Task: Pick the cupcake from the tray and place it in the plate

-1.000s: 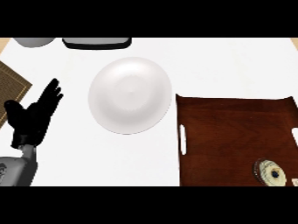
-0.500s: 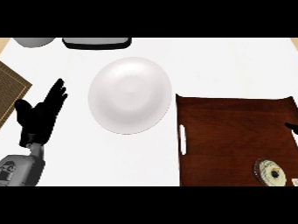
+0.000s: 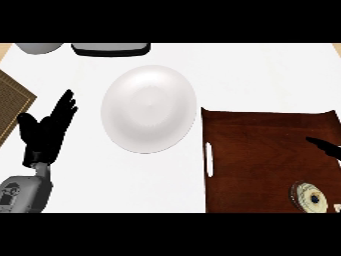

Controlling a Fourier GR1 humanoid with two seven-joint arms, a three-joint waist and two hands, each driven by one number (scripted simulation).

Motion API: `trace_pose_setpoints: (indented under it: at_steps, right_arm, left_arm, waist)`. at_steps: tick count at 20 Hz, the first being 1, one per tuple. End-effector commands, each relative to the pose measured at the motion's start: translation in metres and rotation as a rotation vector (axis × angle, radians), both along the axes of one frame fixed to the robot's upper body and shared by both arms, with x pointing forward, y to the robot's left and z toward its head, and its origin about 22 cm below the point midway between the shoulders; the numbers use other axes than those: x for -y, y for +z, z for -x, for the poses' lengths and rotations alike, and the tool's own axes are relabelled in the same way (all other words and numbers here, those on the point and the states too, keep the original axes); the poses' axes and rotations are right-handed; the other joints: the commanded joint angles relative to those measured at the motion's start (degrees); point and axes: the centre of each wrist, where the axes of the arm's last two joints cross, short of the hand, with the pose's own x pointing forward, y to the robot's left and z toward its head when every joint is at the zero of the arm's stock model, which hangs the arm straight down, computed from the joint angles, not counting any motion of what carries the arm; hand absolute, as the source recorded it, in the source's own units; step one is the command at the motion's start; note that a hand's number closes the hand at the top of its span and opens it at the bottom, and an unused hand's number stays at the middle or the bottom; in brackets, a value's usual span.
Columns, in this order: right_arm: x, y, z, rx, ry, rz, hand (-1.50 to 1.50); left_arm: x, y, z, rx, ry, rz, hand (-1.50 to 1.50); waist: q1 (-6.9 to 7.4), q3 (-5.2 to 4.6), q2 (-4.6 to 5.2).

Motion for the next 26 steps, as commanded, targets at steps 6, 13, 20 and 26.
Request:
trace_pose_setpoints:
  at_steps: [6,13,20,26]
  right_arm:
    - [0.0,-0.032,-0.002,-0.043,0.049,0.044,-1.5]
    - [-0.023,-0.012,-0.005,-0.057,0.211,-0.002,1.5]
    - [-0.028,-0.029,-0.014,-0.015,0.163,-0.035,1.5]
    - [-0.093,-0.005,0.004,0.263,0.267,0.019,1.5]
  left_arm:
    - [-0.002,0.02,-0.002,0.013,-0.002,-0.007,0.0]
    - [-0.013,0.003,0.002,-0.004,-0.006,-0.006,0.0]
    - [-0.006,0.013,-0.001,0.017,0.007,-0.013,0.0]
    - [-0.002,0.003,0.012,-0.002,-0.017,-0.001,0.0]
  waist:
    - [0.04,0.03,-0.03]
    - [-0.09,0.0,-0.04]
    - [0.0,0.02,-0.01]
    - [-0.04,0.0,-0.23]
